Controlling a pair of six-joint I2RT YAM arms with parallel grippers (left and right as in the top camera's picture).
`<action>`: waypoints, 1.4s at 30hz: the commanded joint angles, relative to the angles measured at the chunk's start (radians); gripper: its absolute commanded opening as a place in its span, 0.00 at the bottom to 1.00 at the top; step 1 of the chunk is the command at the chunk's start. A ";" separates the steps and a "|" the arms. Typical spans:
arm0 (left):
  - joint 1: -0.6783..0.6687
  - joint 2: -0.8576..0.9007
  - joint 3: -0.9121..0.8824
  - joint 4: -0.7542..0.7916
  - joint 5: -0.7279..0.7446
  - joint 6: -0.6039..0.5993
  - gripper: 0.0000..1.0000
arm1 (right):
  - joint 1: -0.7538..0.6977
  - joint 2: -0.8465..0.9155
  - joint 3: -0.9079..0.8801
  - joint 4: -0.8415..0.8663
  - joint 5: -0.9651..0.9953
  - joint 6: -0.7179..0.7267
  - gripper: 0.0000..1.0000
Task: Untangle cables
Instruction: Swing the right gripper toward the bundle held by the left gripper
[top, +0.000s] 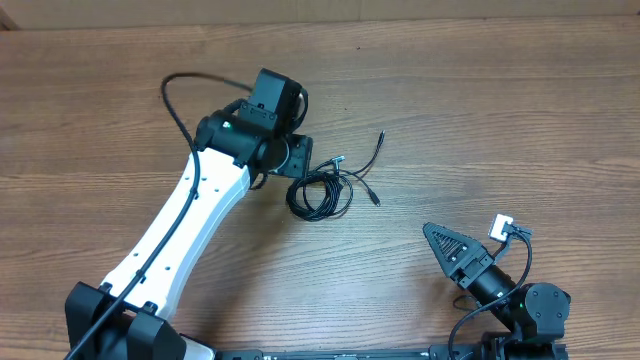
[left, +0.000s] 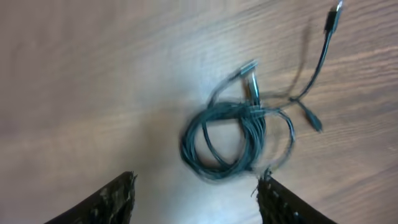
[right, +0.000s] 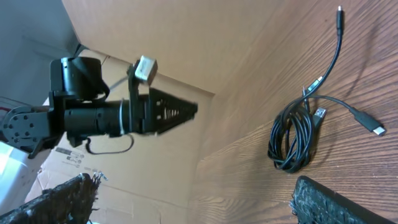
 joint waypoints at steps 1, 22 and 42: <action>-0.007 0.029 -0.066 0.091 -0.039 0.286 0.64 | -0.002 -0.011 -0.010 0.004 0.016 0.002 1.00; -0.005 0.353 -0.095 0.188 0.043 0.455 0.35 | -0.002 -0.010 -0.010 0.004 0.047 0.001 1.00; -0.005 0.380 0.044 0.073 0.037 0.111 0.04 | -0.002 0.000 -0.010 0.003 0.020 -0.240 0.89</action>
